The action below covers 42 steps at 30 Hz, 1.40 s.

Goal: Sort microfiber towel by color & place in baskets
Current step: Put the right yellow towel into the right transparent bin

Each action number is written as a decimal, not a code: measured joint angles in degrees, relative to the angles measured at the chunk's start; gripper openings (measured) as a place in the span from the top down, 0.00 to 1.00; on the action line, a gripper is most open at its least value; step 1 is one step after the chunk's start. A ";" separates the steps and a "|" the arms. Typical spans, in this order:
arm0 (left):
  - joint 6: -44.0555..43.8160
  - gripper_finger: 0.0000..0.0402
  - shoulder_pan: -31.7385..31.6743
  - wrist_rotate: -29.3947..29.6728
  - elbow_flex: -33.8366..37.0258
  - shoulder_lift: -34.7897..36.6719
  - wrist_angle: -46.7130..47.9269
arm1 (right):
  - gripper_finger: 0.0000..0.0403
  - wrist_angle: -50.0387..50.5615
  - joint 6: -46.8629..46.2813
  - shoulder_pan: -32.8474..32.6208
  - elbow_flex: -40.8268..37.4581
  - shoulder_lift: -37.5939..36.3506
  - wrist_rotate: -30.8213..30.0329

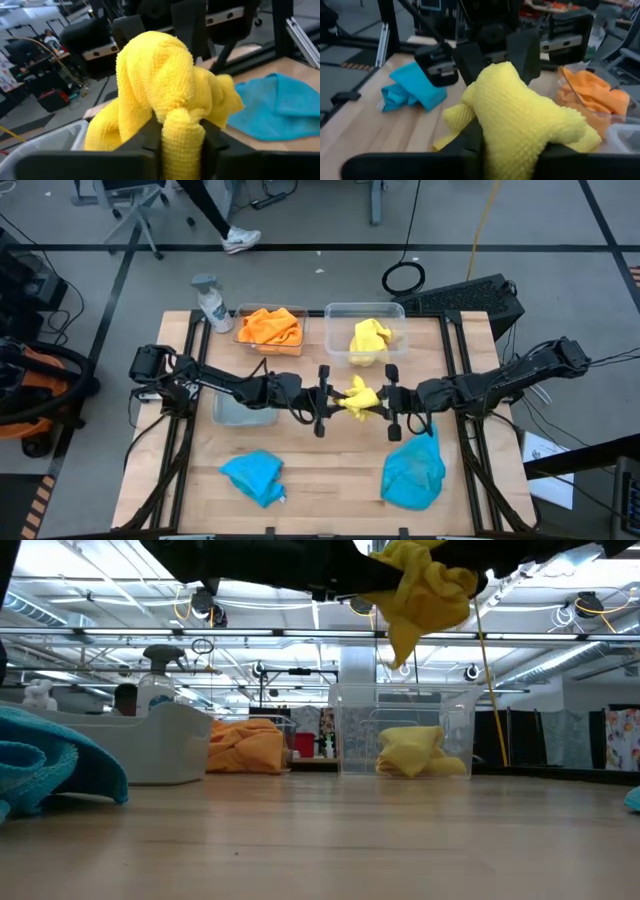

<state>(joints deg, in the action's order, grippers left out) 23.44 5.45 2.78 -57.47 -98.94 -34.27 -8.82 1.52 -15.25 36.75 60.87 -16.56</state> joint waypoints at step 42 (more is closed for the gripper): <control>-2.37 0.88 0.44 -9.94 0.11 0.49 -7.55 | 0.70 -14.10 25.33 -2.86 0.07 1.39 3.37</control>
<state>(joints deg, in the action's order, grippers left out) 21.07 5.89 -7.16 -57.36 -98.45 -41.82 -22.92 26.85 -18.11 36.82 62.26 -13.19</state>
